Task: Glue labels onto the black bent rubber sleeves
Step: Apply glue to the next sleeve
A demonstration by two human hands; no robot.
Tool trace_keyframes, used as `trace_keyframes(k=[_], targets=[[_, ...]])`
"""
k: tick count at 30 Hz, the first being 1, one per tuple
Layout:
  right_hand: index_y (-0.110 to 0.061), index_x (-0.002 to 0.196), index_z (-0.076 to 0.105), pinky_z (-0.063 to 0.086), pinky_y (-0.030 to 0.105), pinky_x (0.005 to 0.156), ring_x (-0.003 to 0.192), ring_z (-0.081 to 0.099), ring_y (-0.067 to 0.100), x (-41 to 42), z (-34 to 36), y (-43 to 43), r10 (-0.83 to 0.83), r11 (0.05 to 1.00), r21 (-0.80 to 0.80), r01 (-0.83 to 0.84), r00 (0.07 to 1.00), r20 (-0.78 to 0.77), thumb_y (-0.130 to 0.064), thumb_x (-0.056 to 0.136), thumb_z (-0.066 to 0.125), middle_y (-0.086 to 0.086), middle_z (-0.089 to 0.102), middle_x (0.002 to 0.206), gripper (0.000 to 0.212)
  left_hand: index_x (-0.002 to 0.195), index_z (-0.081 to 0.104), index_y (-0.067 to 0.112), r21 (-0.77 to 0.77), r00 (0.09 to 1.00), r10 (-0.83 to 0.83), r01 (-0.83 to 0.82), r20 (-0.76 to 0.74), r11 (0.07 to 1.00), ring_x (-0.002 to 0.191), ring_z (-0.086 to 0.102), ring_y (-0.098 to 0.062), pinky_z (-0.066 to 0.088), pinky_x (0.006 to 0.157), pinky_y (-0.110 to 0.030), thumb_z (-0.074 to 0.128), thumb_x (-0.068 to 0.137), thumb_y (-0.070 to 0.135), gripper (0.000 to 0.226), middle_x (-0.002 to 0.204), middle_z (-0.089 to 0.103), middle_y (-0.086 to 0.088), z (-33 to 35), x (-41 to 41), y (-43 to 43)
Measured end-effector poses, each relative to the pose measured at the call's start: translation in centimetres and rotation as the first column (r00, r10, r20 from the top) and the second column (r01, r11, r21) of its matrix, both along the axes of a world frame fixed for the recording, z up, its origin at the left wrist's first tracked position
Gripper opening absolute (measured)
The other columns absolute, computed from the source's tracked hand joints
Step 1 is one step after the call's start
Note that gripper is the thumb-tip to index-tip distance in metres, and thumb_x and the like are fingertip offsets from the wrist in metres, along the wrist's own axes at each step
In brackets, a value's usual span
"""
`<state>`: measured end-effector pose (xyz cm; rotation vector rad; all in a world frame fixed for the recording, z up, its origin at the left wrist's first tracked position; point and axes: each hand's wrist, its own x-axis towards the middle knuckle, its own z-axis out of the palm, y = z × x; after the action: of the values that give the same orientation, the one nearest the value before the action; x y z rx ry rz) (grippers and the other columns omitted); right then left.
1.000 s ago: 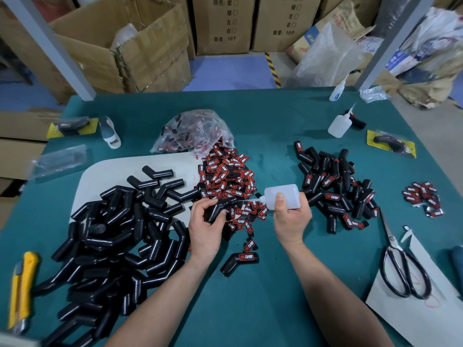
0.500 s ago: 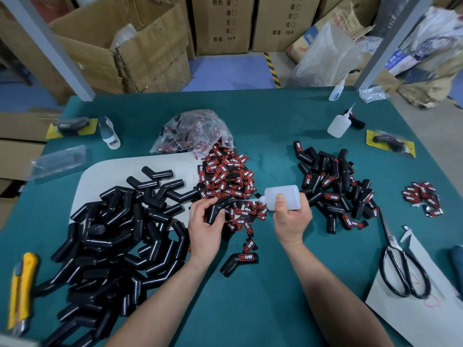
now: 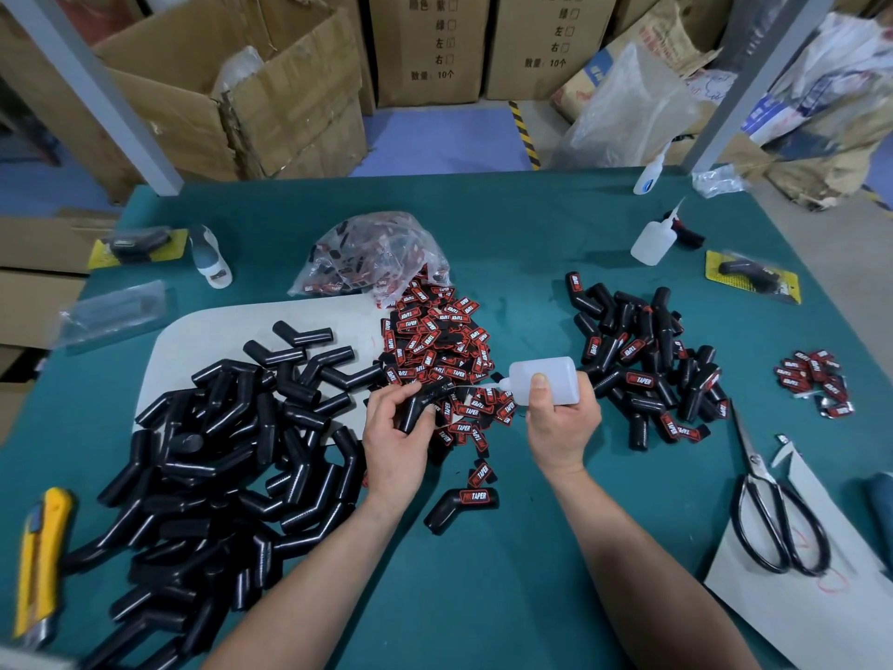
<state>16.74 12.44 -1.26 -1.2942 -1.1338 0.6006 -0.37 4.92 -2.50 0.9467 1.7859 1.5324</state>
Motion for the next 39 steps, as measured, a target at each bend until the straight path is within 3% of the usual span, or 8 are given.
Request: trace_keyframes(k=[5, 14, 21, 29, 35, 39], targets=[[-0.024, 0.068, 0.045, 0.034, 0.006, 0.052, 0.054, 0.050, -0.007, -0.14, 0.02, -0.22, 0.012, 1.000, 0.009, -0.012, 0.999, 0.032, -0.043, 0.076, 0.062, -0.016, 0.046, 0.055, 0.027, 0.109, 0.067, 0.047, 0.000, 0.999, -0.004, 0.004, -0.036, 1.000, 0.121, 0.058, -0.005, 0.043, 0.104, -0.015, 0.077, 0.088, 0.008, 0.046, 0.121, 0.062, 0.011, -0.10, -0.03, 0.08], [-0.015, 0.071, 0.049, 0.036, 0.008, 0.050, 0.055, 0.052, -0.005, -0.05, -0.16, -0.17, 0.025, 1.000, 0.007, -0.025, 0.999, 0.023, -0.044, 0.078, 0.062, -0.017, 0.049, 0.060, 0.032, 0.109, 0.066, 0.045, -0.019, 0.999, -0.014, 0.013, -0.031, 1.000, 0.122, 0.057, -0.002, 0.040, 0.100, -0.008, 0.077, 0.089, 0.009, 0.042, 0.122, 0.061, 0.011, 0.08, -0.07, 0.00], [-0.016, 0.071, 0.049, 0.035, 0.007, 0.051, 0.055, 0.052, -0.006, -0.12, -0.19, -0.25, 0.040, 0.999, 0.007, -0.040, 0.999, 0.031, -0.044, 0.078, 0.062, -0.017, 0.049, 0.060, 0.032, 0.110, 0.067, 0.042, -0.023, 1.000, -0.013, 0.012, -0.027, 1.000, 0.122, 0.057, -0.004, 0.042, 0.107, -0.019, 0.076, 0.089, 0.008, 0.040, 0.122, 0.061, 0.012, 0.20, -0.04, -0.06], [-0.034, 0.070, 0.046, 0.038, 0.012, 0.050, 0.055, 0.053, -0.003, 0.02, -0.04, -0.03, 0.015, 1.000, 0.001, -0.015, 1.000, 0.022, -0.045, 0.077, 0.062, -0.017, 0.050, 0.059, 0.021, 0.109, 0.066, 0.046, -0.008, 0.999, -0.011, 0.011, -0.036, 1.000, 0.121, 0.057, -0.002, 0.040, 0.104, -0.011, 0.077, 0.089, 0.009, 0.043, 0.121, 0.061, 0.013, 0.12, -0.09, -0.08], [-0.017, 0.070, 0.049, 0.037, 0.010, 0.052, 0.055, 0.051, -0.004, 0.25, -0.26, 0.25, -0.008, 1.000, -0.008, 0.007, 1.000, -0.008, -0.045, 0.077, 0.062, -0.015, 0.050, 0.060, 0.031, 0.106, 0.066, 0.054, 0.002, 1.000, -0.002, 0.002, -0.015, 1.000, 0.121, 0.059, -0.008, 0.047, 0.096, -0.015, 0.076, 0.089, 0.010, 0.048, 0.122, 0.061, 0.013, -0.07, -0.07, -0.03], [-0.014, 0.071, 0.049, 0.036, 0.010, 0.051, 0.054, 0.049, -0.005, 0.22, -0.32, 0.27, -0.001, 1.000, -0.005, 0.001, 1.000, 0.004, -0.045, 0.077, 0.062, -0.015, 0.049, 0.059, 0.034, 0.108, 0.067, 0.051, -0.009, 1.000, -0.005, 0.005, -0.022, 1.000, 0.122, 0.059, -0.010, 0.049, 0.101, -0.029, 0.076, 0.090, 0.011, 0.045, 0.121, 0.061, 0.016, -0.18, -0.14, -0.04]])
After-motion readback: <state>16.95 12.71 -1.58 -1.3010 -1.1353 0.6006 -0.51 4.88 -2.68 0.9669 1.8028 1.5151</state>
